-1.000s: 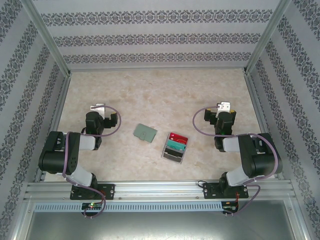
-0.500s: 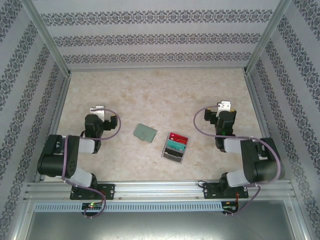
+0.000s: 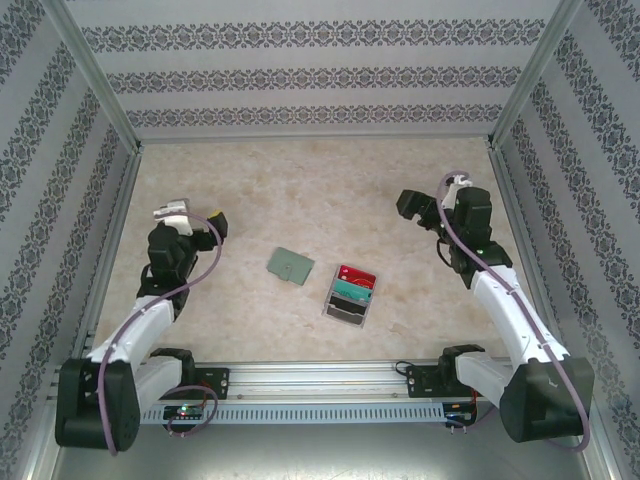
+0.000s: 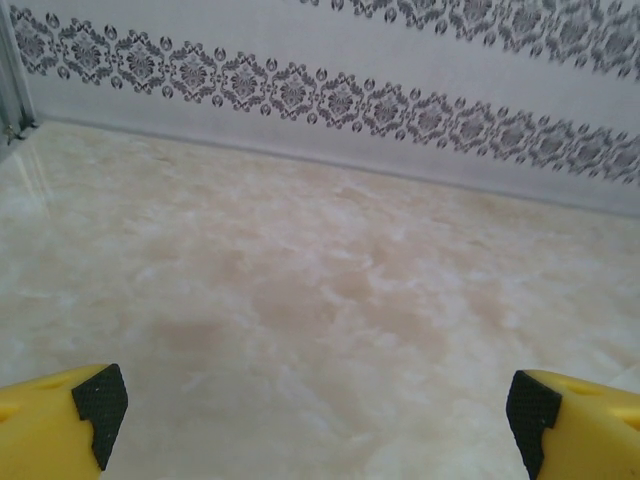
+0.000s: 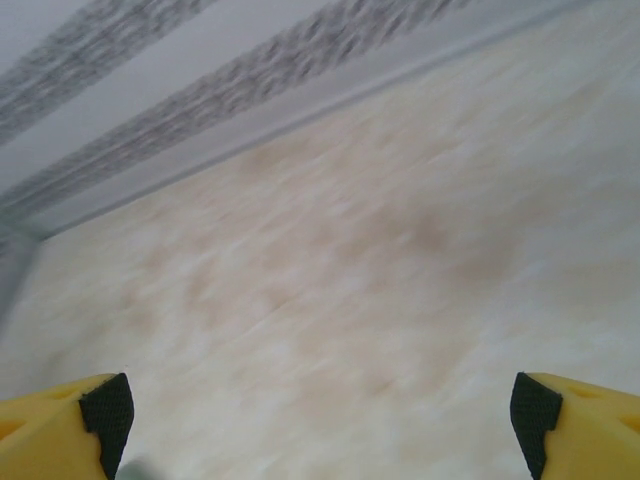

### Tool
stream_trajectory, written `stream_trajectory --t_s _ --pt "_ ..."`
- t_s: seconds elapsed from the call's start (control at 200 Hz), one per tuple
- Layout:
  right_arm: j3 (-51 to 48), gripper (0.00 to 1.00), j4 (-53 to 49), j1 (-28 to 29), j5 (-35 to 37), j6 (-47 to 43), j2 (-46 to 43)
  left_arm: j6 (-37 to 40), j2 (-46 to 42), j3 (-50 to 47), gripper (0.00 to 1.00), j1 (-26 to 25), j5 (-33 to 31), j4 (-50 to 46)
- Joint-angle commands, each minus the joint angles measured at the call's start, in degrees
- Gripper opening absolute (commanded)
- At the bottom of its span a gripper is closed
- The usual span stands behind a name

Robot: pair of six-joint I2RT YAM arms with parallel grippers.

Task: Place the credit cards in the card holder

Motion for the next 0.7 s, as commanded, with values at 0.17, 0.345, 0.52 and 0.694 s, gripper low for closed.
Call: stream_trajectory --t_s 0.17,0.345,0.52,0.694 --pt "1.68 0.85 -23.97 24.44 -8.93 5.04 0.13 -24.62 -7.85 3.5 0.99 0.5 21.33 -24.17" --pt "-3.67 0.8 -22.01 41.19 -3.28 9.0 1.21 -27.41 -10.08 0.35 0.99 -3.06 25.33 -29.28" --pt "-7.18 0.78 -18.76 47.25 -3.11 10.94 5.04 -27.31 -15.67 -2.21 0.99 -3.92 23.76 -32.93" --pt "-6.86 0.79 -19.85 47.27 1.21 8.31 9.93 -25.45 -16.78 -1.69 0.99 -3.97 24.35 -34.44"
